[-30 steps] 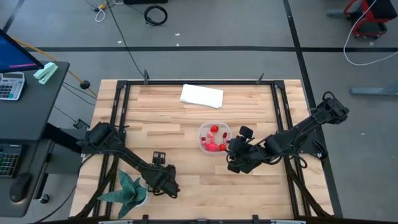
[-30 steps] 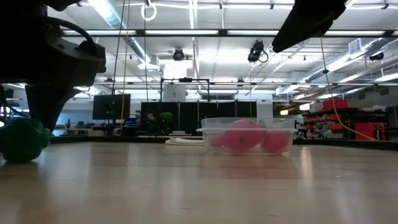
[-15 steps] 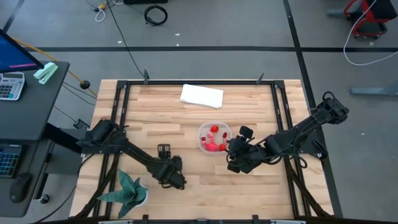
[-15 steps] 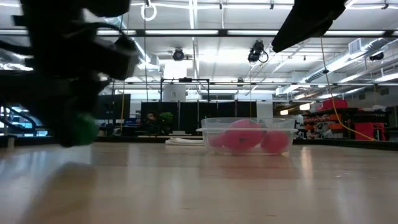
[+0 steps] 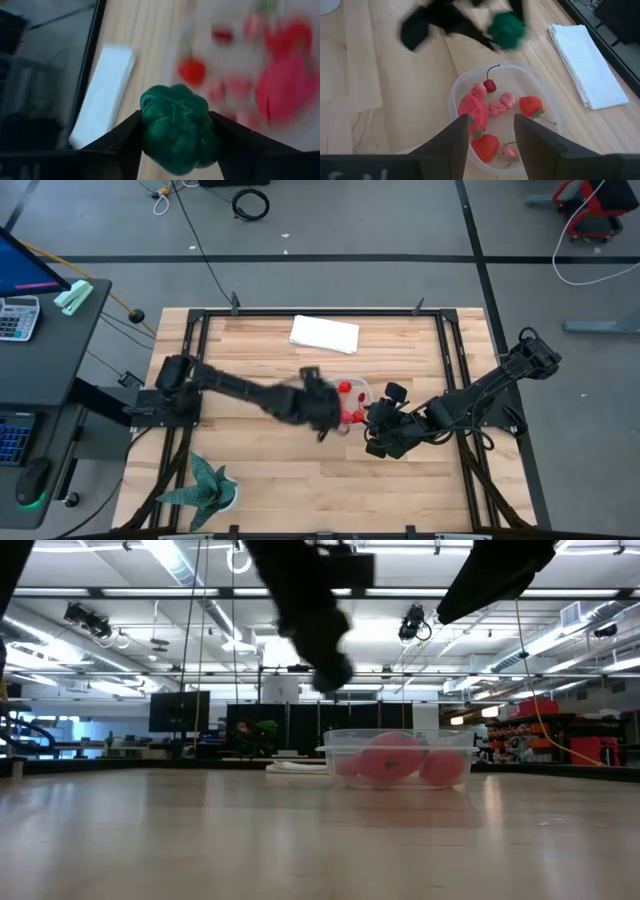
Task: Pick and placing Produce into tupperware
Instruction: Put the green bell pepper into the transparent bin, then return to Home Position
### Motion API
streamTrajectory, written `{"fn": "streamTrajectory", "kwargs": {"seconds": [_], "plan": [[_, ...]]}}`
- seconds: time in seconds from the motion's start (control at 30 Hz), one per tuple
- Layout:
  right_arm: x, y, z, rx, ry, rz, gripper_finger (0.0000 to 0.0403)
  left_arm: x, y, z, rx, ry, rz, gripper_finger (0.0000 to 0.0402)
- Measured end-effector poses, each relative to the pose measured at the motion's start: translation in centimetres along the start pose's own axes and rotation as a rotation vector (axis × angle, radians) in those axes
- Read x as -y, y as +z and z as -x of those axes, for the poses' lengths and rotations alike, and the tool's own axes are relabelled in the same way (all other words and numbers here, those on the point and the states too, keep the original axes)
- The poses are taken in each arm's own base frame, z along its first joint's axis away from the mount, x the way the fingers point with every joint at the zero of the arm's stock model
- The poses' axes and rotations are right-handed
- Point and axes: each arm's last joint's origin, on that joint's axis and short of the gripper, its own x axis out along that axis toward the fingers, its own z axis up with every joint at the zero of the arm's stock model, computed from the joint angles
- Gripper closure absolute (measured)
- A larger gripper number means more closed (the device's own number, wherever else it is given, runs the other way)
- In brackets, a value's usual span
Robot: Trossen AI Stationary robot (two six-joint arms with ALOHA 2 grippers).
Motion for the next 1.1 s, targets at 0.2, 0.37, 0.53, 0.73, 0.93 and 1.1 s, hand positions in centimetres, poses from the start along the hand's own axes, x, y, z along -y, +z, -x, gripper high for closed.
{"fn": "streamTrajectory", "kwargs": {"seconds": [0.2, 0.37, 0.53, 0.73, 0.93, 1.1], "plan": [[0.0, 0.0, 0.0, 0.000, 0.000, 0.020, 0.0238, -3.9, 2.2, -3.5, 0.144, -0.239, 0.142, 0.0170], [0.0, 0.0, 0.0, 0.000, 0.000, 0.025, 0.0238, -5.4, 1.5, -4.8, 0.080, -0.235, 0.143, 0.0134], [0.0, 0.0, 0.0, 0.000, 0.001, 0.044, 0.0238, -5.2, 1.4, -4.7, 0.064, -0.245, 0.167, 0.0128], [0.2, 0.0, 0.0, 0.020, -0.045, 0.085, 0.0238, -5.2, 2.2, -2.5, 0.004, -0.267, 0.270, 0.0149], [1.8, 0.0, 1.1, 0.023, -0.182, 0.362, 0.0238, -8.9, 2.9, 4.5, -0.278, -0.248, 0.152, 0.0173], [4.1, -0.2, 4.5, -0.047, -0.109, 0.221, 0.0240, -12.9, 3.3, 12.1, -0.226, -0.247, 0.221, 0.0182]]}}
